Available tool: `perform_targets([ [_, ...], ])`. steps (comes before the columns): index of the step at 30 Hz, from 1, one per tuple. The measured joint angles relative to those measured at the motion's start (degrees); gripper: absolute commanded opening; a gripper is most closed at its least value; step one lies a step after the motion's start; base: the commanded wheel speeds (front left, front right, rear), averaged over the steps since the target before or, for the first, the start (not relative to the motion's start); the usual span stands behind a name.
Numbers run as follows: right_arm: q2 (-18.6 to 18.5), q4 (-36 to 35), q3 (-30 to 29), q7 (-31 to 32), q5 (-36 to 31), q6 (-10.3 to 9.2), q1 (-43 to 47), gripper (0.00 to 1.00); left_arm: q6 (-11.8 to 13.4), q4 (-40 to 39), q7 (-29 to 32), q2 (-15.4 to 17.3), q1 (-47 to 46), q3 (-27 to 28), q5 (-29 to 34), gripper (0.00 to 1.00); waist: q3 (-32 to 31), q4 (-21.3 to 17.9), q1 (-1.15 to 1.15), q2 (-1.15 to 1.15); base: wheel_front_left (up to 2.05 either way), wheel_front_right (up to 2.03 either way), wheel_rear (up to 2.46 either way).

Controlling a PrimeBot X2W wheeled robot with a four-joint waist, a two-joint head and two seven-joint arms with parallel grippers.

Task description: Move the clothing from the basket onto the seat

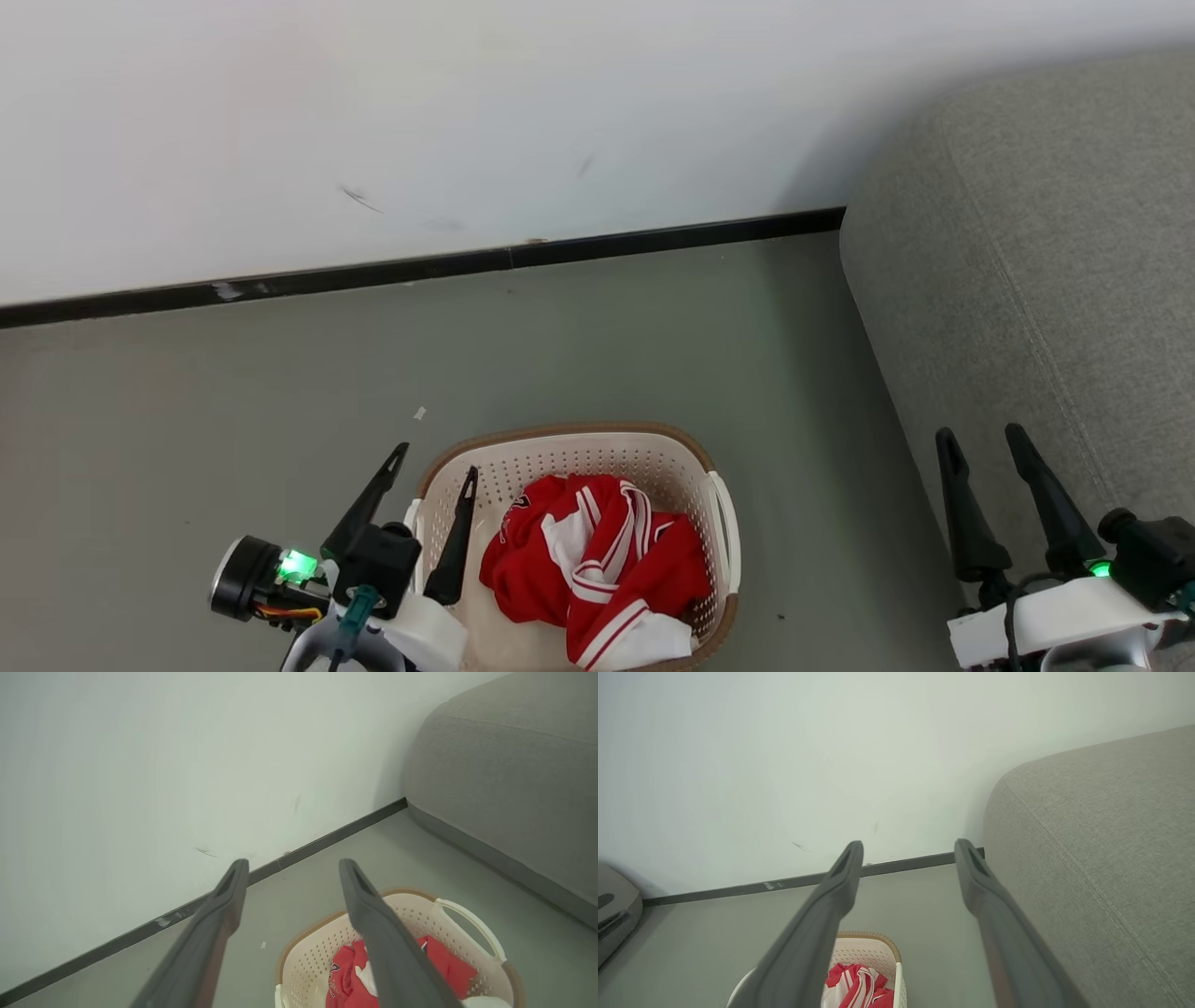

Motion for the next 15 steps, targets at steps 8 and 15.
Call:
perform_targets([
  [8,0.01,-2.35,-0.47,0.00,0.16,0.00,-0.91,1.00,-1.72,4.28,1.04,-0.11,-3.57,-2.82,2.53,1.00,4.30,-1.53,0.00,0.00,0.00,0.00,0.00],
  [15,0.01,-4.00,-1.22,0.00,0.65,0.00,-4.31,1.00,-3.21,6.88,1.51,-0.30,-6.47,-5.63,4.36,1.00,8.42,-3.05,0.00,0.00,0.00,0.00,0.00],
])
